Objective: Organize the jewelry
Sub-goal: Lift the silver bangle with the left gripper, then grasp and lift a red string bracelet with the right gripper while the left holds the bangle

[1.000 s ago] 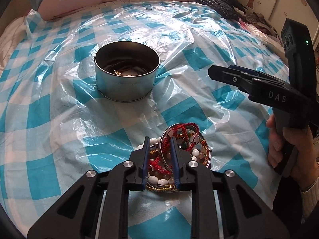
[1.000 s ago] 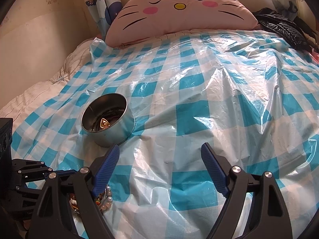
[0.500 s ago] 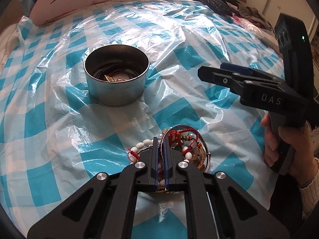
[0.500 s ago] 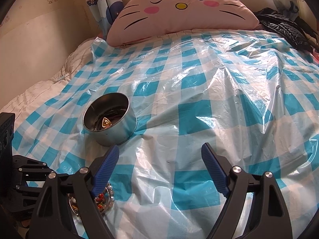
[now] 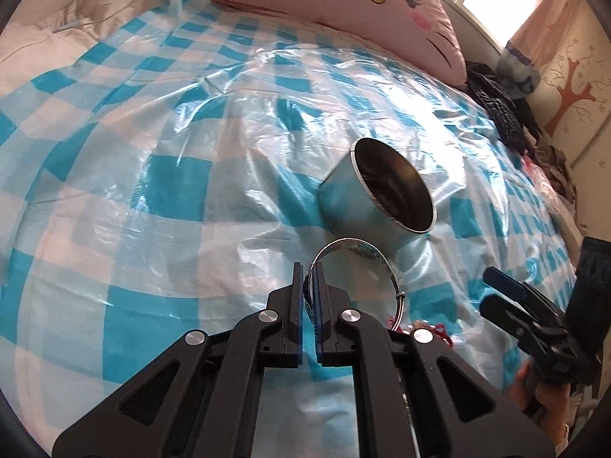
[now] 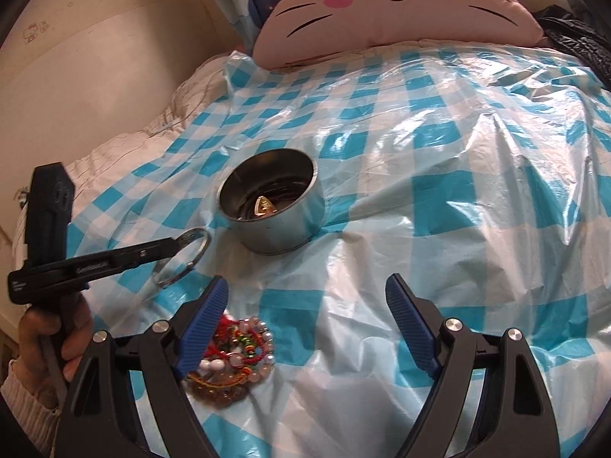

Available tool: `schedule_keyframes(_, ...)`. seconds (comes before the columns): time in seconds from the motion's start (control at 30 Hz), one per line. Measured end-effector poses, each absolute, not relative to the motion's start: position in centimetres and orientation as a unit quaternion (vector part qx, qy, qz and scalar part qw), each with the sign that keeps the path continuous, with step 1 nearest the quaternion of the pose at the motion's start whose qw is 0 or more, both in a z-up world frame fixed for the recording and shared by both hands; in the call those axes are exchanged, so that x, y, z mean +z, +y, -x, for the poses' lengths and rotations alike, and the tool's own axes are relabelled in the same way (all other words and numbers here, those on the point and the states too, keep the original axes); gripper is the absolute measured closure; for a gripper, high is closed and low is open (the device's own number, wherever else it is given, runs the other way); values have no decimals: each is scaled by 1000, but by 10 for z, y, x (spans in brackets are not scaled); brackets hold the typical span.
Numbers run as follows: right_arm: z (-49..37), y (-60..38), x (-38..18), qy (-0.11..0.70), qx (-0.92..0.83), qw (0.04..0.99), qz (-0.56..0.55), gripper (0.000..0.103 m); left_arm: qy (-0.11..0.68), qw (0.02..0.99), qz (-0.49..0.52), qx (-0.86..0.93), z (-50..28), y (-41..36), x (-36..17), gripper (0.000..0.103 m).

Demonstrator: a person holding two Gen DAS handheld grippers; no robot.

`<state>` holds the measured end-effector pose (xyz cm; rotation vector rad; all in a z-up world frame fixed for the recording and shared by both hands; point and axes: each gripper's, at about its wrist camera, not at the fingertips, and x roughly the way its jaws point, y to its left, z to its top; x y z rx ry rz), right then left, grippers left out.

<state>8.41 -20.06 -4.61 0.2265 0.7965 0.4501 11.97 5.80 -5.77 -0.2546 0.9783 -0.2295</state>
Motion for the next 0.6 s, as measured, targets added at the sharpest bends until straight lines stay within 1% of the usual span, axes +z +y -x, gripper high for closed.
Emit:
schedule_keyframes(0.07,-81,-186,-46,385,244,886,-89,22,477,865,119,-94,-123,59,-68,98)
schedule_keyframes(0.13,-78,-173,-47,390,265,879,-70,29,480,865,114,-92,-123,59,-75,98)
schedule_keyframes(0.17,-78,-168,-48,394,274,875,-62,31,479,866,110,-91,-123,58,-76,98)
schedule_keyframes(0.23,-77,-157,-52,401,284,869,-44,39,478,867,108,-89,-123,58,-77,98)
schedule_keyframes(0.37,-77,-147,-58,414,291,862,-29,46,479,866,109,-90,-122,57,-78,98)
schedule_keyframes(0.47,-77,-146,-61,421,296,857,-31,62,479,868,103,-87,-121,55,-79,97)
schedule_keyframes(0.5,-78,-147,-61,423,299,855,-34,76,478,868,100,-86,-121,54,-79,97)
schedule_keyframes(0.53,-78,-148,-61,424,301,853,-37,84,478,868,99,-86,-121,53,-80,97)
schedule_keyframes(0.6,-78,-149,-61,423,306,852,-39,93,479,868,98,-85,-121,53,-80,97)
